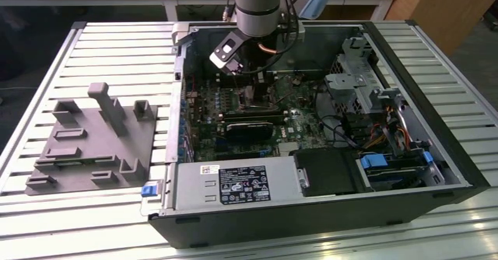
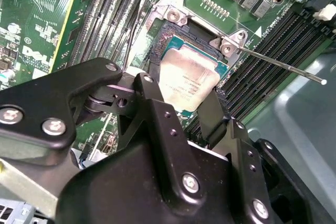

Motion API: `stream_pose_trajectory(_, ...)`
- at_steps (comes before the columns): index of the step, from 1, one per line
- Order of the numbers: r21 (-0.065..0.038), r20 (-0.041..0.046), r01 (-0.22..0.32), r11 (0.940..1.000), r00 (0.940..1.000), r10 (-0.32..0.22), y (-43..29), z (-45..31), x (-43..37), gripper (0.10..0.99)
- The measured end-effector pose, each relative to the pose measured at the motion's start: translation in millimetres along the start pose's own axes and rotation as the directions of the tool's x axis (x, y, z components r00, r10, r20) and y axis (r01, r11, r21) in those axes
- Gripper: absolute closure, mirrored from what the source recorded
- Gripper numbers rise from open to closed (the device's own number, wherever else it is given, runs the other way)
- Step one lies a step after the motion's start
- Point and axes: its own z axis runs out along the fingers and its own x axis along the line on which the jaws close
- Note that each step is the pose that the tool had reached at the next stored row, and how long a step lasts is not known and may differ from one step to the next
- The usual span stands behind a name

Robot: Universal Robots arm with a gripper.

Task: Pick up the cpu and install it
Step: 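Place the cpu into insertion slot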

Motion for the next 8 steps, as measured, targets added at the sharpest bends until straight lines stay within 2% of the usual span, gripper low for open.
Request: stream_pose_trajectory(8, 0.0, -0.0001, 0.0, 1.0, 1.0, 0.0, -0.1, 1.7, 0.0, 0.553)
